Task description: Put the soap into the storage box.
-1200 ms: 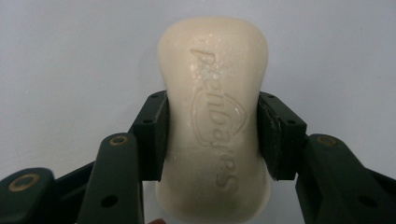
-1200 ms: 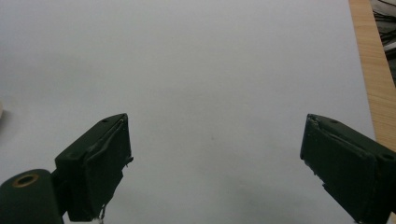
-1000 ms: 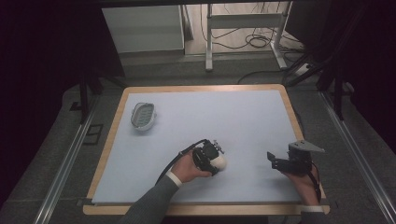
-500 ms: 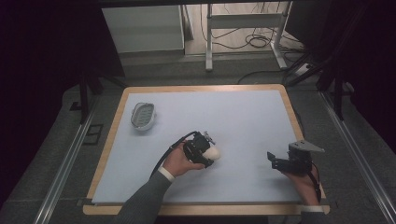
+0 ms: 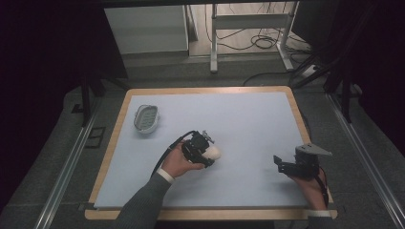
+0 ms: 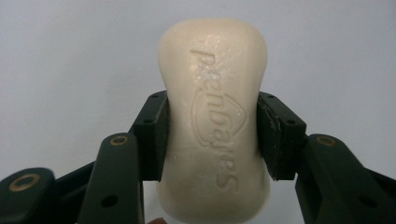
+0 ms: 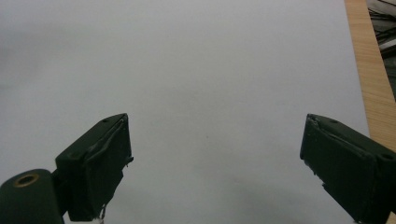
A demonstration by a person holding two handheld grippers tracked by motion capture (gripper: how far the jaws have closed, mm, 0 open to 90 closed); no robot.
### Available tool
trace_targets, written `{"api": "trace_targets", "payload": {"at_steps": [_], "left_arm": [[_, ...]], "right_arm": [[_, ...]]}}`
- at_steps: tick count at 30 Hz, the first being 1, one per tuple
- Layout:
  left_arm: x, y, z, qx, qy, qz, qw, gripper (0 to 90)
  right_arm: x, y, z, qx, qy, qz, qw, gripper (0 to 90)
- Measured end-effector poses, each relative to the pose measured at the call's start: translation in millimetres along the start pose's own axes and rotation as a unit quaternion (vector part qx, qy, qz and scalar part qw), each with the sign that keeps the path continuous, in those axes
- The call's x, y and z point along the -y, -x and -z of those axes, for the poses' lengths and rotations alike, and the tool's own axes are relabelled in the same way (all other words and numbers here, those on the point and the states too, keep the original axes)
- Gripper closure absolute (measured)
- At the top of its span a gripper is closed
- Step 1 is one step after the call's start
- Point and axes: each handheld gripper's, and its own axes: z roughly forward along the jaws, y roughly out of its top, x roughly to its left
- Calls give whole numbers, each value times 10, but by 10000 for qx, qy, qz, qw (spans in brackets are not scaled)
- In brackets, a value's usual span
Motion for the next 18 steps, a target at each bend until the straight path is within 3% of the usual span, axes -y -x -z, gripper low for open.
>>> {"api": "trace_targets", "payload": {"at_steps": [18], "left_arm": [[97,-262,227,-239,182,313,9991,496]], "right_arm": [[6,8,-6,-1,-6,-35,10000,86]]}}
